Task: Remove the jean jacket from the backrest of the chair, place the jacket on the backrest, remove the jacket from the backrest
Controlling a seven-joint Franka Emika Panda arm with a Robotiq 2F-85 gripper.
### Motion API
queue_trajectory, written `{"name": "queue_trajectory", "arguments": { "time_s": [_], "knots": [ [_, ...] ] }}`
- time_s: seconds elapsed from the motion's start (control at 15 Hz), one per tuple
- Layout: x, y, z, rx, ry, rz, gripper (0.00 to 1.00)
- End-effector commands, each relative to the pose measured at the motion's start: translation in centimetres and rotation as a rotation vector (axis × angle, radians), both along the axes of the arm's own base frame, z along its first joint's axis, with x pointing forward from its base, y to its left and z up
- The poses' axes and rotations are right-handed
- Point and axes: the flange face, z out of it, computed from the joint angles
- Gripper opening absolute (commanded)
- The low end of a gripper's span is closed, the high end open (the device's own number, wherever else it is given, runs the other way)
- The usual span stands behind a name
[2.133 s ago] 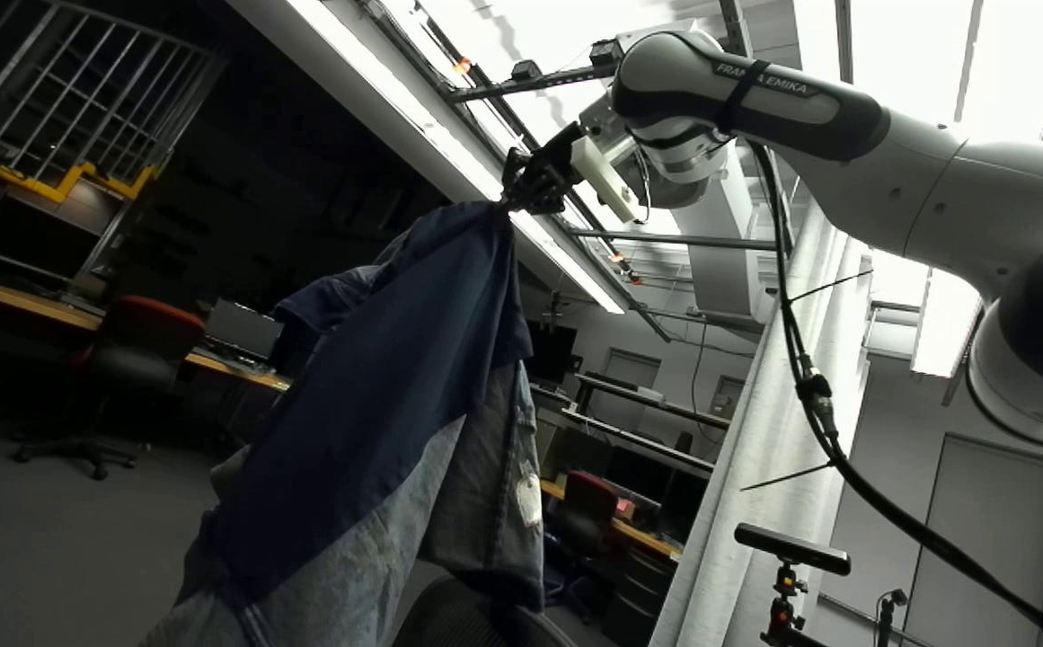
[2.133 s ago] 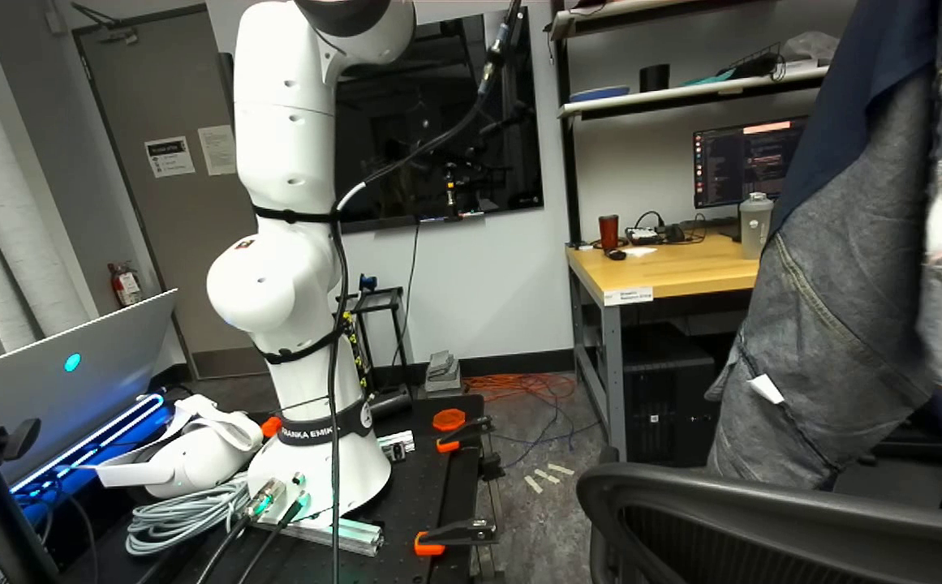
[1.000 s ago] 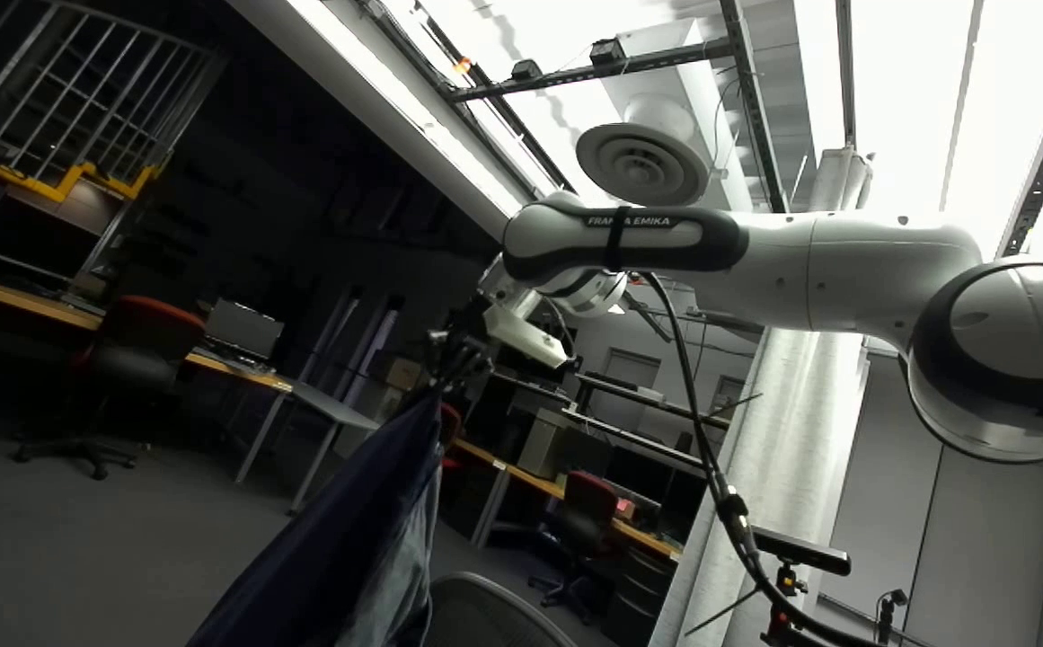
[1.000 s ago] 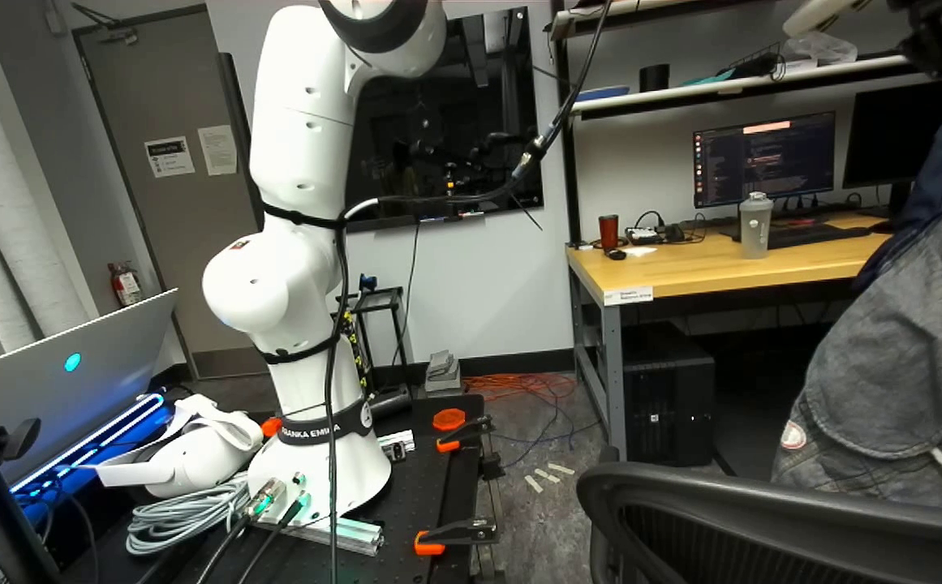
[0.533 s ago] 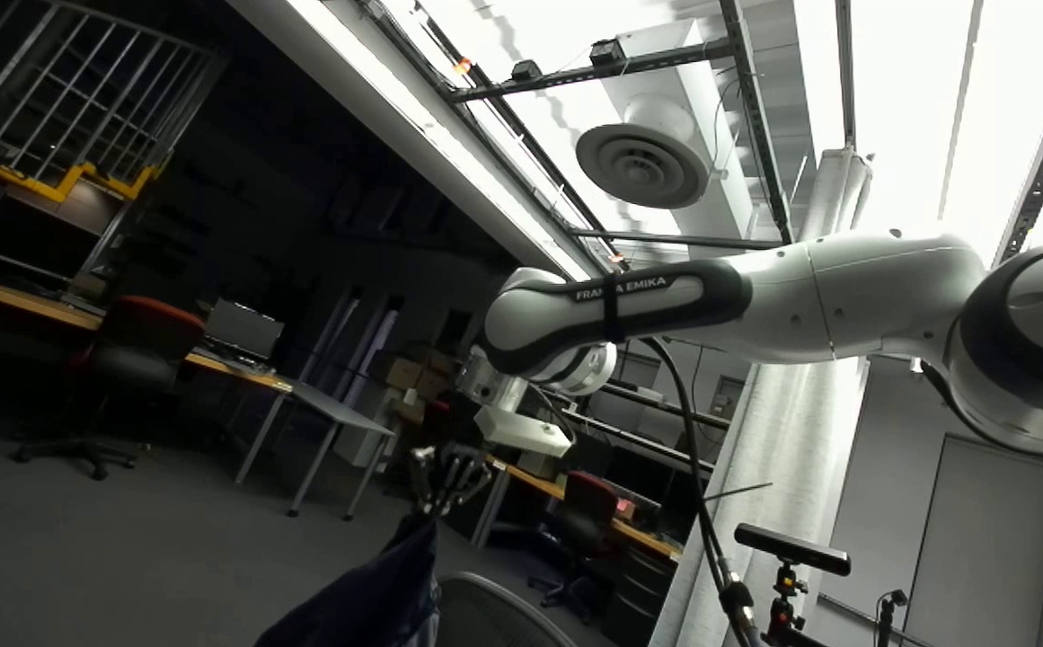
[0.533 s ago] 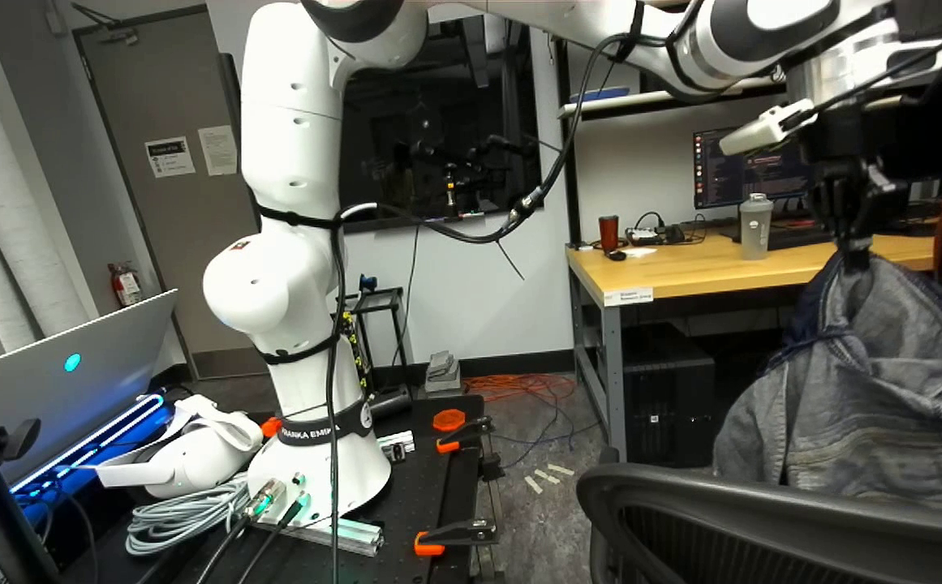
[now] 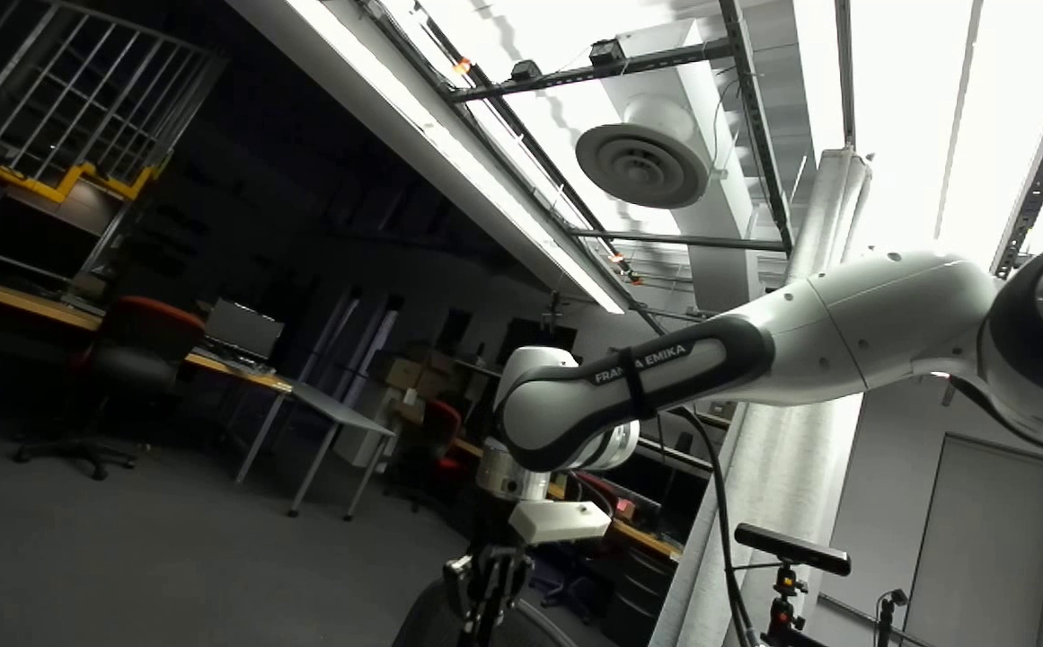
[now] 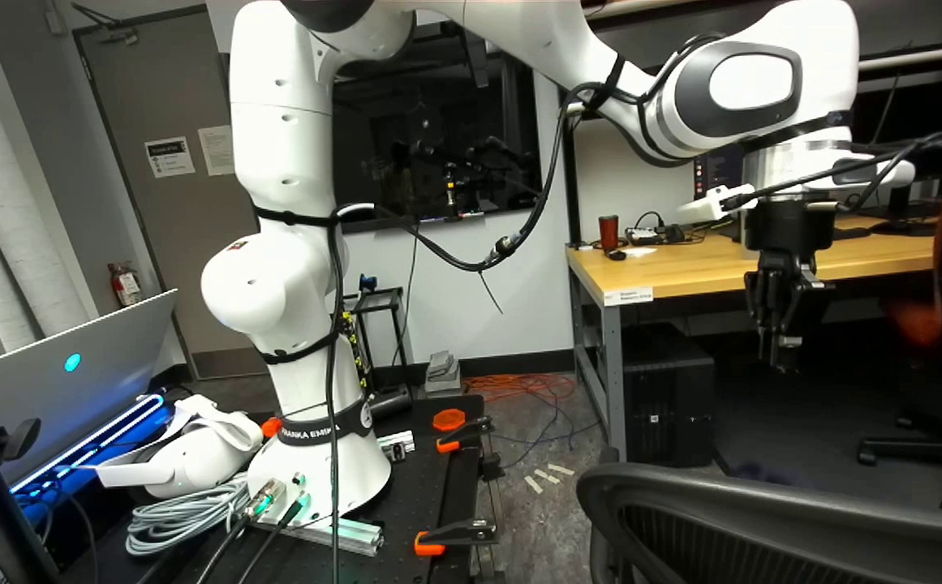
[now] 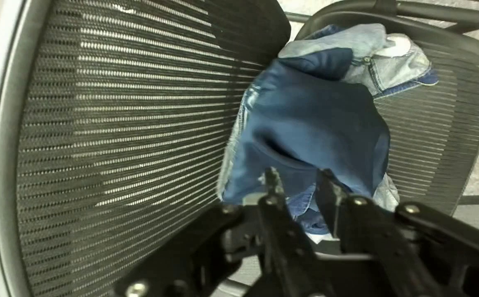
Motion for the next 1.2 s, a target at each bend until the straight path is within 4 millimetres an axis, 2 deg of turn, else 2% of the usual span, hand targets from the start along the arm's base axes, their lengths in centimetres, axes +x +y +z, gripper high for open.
{"name": "queue_trajectory", "arguments": {
  "time_s": [0.0,0.33,0.8,0.87,1.13],
  "knots": [
    [-2.5,-0.4,1.2,-0.027,0.000,0.012,0.61],
    [-3.6,-0.7,2.6,-0.020,-0.021,-0.003,0.98],
    [-3.5,-1.1,6.2,-0.003,-0.102,-0.041,1.00],
    [-3.0,-0.9,4.7,-0.008,-0.063,-0.016,1.00],
    [-3.1,-1.1,5.9,-0.008,-0.086,-0.027,1.00]
  ]
}}
